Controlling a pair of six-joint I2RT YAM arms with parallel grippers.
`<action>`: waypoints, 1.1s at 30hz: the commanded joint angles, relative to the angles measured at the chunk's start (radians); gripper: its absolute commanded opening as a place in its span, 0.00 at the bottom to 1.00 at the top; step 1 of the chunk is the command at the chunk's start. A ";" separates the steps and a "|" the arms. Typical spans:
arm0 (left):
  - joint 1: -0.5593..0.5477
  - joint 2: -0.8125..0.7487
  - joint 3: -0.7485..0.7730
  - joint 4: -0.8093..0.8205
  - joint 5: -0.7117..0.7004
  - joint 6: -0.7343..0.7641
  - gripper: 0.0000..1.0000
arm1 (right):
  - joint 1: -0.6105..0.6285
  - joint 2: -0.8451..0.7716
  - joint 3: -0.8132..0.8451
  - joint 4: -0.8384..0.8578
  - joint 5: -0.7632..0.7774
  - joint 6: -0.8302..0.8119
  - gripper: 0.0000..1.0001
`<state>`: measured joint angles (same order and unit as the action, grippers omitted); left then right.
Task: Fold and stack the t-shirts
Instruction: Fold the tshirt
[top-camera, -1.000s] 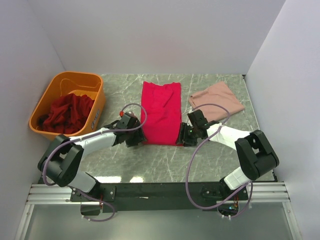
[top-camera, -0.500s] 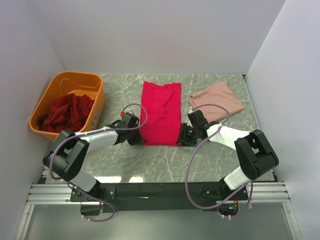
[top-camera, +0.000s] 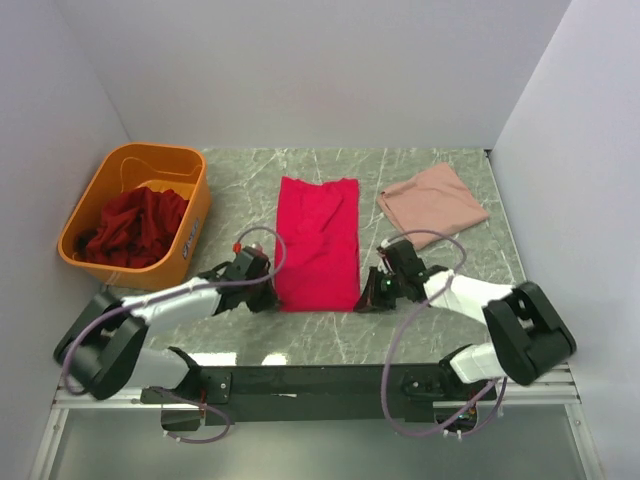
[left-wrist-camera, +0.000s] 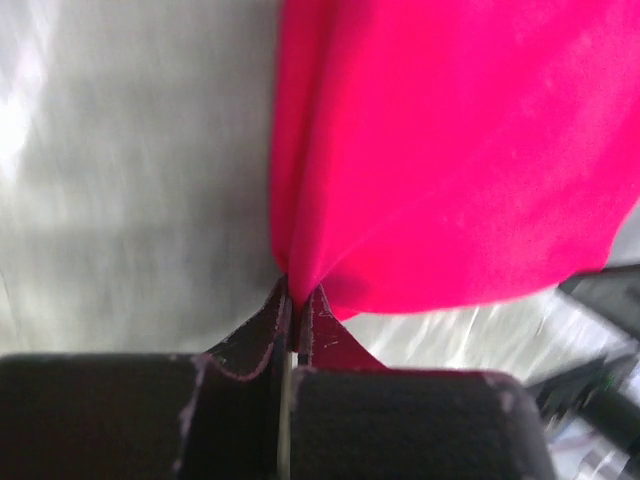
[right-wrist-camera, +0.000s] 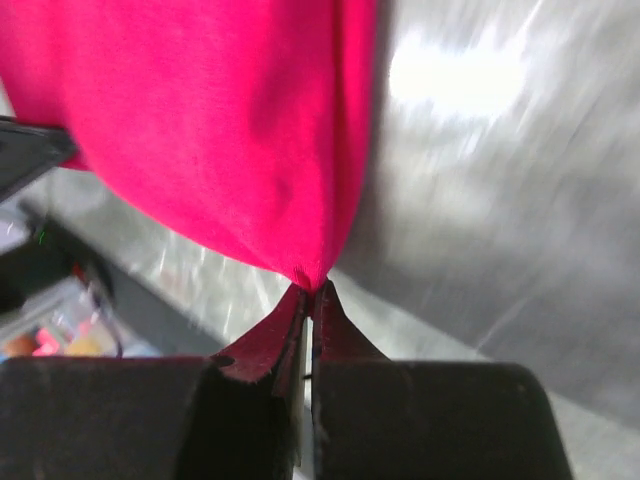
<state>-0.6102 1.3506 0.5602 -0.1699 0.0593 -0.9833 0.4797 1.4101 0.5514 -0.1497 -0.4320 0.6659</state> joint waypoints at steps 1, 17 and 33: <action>-0.081 -0.131 -0.034 -0.204 -0.044 -0.051 0.01 | 0.014 -0.121 -0.067 -0.031 -0.083 0.041 0.00; 0.035 -0.185 0.302 -0.163 -0.223 0.069 0.01 | -0.018 -0.177 0.376 -0.125 0.159 -0.078 0.00; 0.214 0.295 0.808 -0.134 -0.193 0.218 0.01 | -0.168 0.254 0.864 -0.172 0.135 -0.104 0.00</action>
<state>-0.4229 1.6062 1.2781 -0.3397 -0.1364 -0.8215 0.3477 1.6180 1.3190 -0.3233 -0.2985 0.5842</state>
